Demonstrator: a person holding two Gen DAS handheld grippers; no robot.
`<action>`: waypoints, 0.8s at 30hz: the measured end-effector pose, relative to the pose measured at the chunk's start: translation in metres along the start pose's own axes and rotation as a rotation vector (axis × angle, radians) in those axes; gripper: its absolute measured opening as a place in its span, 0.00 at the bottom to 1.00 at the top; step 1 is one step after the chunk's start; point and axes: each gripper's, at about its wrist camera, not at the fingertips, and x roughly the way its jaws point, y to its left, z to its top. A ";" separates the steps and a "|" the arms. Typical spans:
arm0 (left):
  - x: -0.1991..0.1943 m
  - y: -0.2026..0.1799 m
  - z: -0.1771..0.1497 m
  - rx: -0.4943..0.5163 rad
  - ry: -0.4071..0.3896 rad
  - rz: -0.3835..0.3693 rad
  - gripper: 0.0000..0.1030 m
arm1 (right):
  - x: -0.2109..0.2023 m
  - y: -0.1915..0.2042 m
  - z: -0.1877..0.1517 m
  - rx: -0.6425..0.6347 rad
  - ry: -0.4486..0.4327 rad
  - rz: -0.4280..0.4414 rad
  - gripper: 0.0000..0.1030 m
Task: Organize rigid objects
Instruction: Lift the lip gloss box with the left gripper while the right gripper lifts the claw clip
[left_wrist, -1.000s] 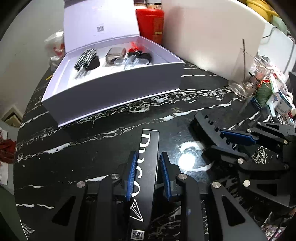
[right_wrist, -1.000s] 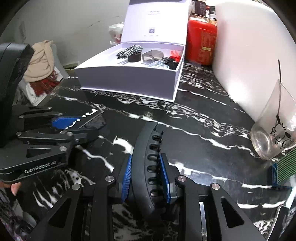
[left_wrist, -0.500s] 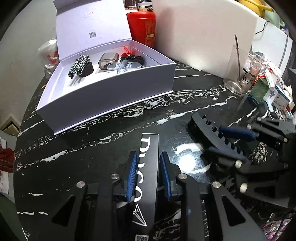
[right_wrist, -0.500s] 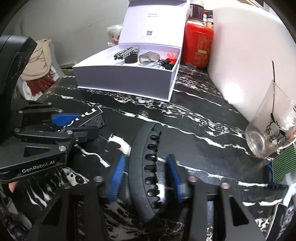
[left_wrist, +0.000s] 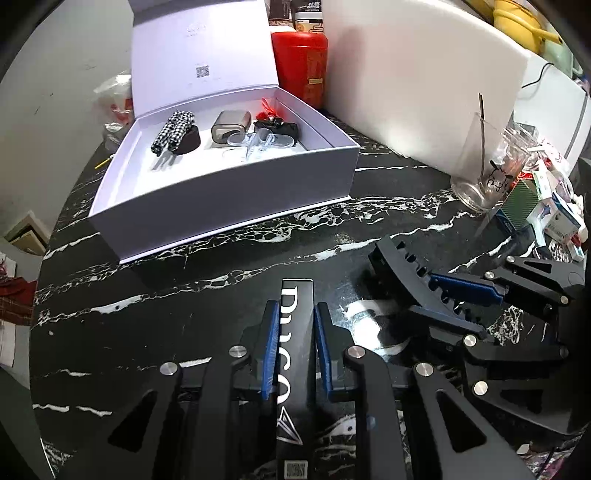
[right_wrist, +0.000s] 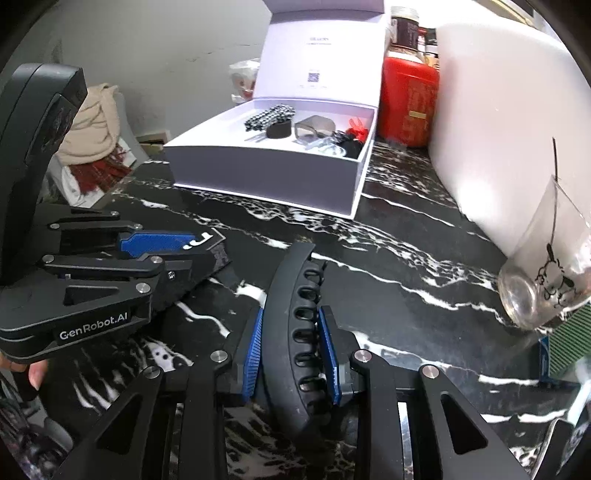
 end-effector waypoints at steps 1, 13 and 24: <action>-0.003 0.001 0.000 -0.011 -0.002 -0.005 0.19 | -0.001 0.000 0.001 -0.002 0.000 0.014 0.28; -0.025 0.005 -0.005 -0.042 -0.041 -0.010 0.19 | -0.020 0.014 0.006 -0.037 -0.054 0.029 0.28; -0.040 0.007 -0.002 -0.047 -0.081 -0.032 0.11 | -0.034 0.024 0.012 -0.043 -0.097 0.011 0.28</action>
